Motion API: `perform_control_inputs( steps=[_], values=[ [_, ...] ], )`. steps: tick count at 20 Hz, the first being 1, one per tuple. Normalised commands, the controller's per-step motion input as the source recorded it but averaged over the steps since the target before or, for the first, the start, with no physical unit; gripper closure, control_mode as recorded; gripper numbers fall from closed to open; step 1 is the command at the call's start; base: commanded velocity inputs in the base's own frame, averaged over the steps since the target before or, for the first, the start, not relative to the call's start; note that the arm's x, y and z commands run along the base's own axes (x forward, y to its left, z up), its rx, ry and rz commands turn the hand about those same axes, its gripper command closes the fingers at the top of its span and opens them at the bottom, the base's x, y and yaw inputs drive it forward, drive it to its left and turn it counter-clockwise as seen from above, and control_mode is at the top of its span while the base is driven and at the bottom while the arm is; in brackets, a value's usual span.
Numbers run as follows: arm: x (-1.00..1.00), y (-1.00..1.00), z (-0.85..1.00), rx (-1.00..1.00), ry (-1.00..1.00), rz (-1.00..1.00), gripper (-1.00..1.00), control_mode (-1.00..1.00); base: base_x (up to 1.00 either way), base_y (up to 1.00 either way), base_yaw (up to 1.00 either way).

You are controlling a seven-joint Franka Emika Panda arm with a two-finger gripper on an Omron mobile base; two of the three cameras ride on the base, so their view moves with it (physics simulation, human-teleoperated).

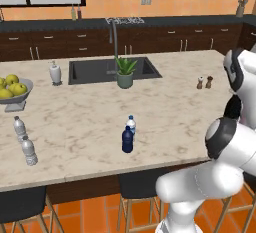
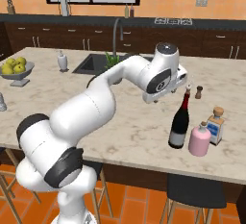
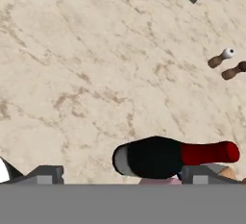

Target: Move the plastic bottles in the middle to the plastics group, and the glass bottles in the middle to the glass group.

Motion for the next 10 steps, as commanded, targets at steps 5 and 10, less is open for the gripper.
perform_control_inputs(
  steps=[5, 10],
  values=[
    [-0.04, 0.7, 0.0, -0.02, -0.1, 0.0, -1.0, -1.0, 0.0, 0.0, 0.0],
    [-0.24, 0.93, -0.04, 0.0, 0.0, -0.13, -1.0, -1.0, 0.0, 0.0, 0.0]
  ],
)
